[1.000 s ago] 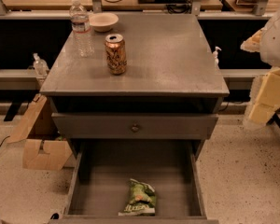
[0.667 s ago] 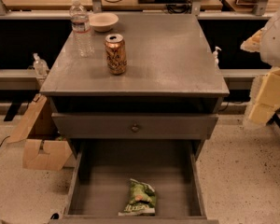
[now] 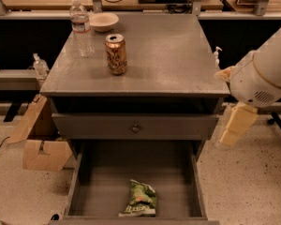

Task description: Pick green jalapeno chip bag from middle drawer and place on counter

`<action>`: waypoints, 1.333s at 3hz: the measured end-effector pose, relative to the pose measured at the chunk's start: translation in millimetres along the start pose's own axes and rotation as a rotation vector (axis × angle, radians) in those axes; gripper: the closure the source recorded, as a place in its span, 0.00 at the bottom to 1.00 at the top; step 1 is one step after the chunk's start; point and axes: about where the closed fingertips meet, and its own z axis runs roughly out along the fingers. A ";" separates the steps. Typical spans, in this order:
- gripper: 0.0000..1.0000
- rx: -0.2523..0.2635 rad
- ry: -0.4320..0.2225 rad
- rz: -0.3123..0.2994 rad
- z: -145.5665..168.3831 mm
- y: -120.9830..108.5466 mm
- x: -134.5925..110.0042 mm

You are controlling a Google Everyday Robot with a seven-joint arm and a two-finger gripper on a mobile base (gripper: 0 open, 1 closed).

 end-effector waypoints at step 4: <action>0.00 -0.001 -0.147 -0.325 114.6 7.4 -9.2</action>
Offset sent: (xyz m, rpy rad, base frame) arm 0.0362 0.0471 -0.1601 0.0917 -0.1619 0.4956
